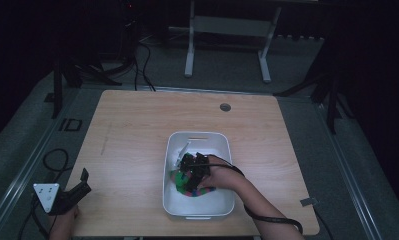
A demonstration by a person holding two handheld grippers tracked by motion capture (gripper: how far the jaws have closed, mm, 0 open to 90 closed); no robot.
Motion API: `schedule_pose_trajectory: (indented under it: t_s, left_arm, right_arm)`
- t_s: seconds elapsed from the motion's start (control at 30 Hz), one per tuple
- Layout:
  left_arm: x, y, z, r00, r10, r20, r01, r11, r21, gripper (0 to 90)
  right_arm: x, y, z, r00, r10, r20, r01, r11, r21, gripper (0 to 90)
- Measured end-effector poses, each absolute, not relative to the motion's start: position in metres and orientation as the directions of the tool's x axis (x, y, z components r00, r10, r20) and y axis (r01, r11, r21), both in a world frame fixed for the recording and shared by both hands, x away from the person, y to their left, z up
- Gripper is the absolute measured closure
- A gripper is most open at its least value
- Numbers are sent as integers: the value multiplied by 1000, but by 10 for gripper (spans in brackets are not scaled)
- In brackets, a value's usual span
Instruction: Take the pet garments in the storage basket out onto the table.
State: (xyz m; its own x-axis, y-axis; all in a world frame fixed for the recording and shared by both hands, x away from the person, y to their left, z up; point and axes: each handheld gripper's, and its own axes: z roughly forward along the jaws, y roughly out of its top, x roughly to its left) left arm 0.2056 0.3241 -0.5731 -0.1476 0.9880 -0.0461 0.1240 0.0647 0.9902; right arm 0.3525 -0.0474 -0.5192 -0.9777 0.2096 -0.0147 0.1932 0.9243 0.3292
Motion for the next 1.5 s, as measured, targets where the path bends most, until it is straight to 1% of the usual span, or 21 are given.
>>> schedule_pose_trajectory:
  t_s: [0.1, 0.17, 0.2, 0.27, 0.33, 0.43, 0.53, 0.67, 0.77, 0.8, 1.2, 1.4, 1.5]
  left_arm:
    - [206, 324, -573, -147, 988, -45, 125, 64, 990, 18]
    - [206, 324, -573, -147, 988, -45, 123, 64, 990, 18]
    - [206, 324, -573, -147, 988, -44, 124, 62, 990, 18]
    - [206, 324, -573, -147, 988, -42, 124, 61, 990, 18]
    - [206, 324, -573, -148, 988, -42, 124, 61, 990, 18]
    - [205, 325, -573, -153, 987, -48, 129, 68, 989, 18]
    - [205, 325, -573, -154, 987, -53, 127, 73, 989, 18]
    - [205, 325, -573, -152, 987, -51, 128, 70, 989, 18]
    - [205, 325, -573, -152, 987, -53, 126, 72, 989, 18]
    - [205, 325, -573, -152, 987, -53, 126, 72, 989, 18]
    - [205, 325, -573, -153, 987, -57, 127, 76, 989, 18]
    - [205, 325, -573, -154, 986, -56, 126, 76, 989, 18]
    - [205, 325, -573, -154, 986, -55, 127, 75, 989, 18]
  right_arm:
    - [348, -43, -526, -979, 185, -85, 156, 949, 273, 196]
    - [345, -43, -526, -980, 173, -98, 141, 953, 268, 244]
    - [344, -43, -526, -980, 173, -98, 141, 953, 268, 292]
    - [341, -42, -523, -980, 164, -110, 129, 954, 269, 437]
    - [338, -41, -522, -979, 152, -134, 113, 958, 264, 560]
    - [335, -40, -521, -974, 146, -172, 97, 960, 261, 629]
    - [336, -42, -516, -971, 166, -171, 116, 955, 272, 650]
    - [338, -49, -498, -969, 190, -160, 129, 935, 330, 658]
    - [340, -55, -478, -966, 205, -154, 135, 916, 377, 659]
    - [341, -59, -466, -965, 210, -158, 132, 907, 400, 659]
    - [340, -74, -394, -950, 232, -208, 94, 850, 519, 659]
    - [342, -91, -375, -935, 259, -244, 94, 841, 532, 659]
    - [344, -105, -369, -924, 289, -249, 116, 834, 539, 658]
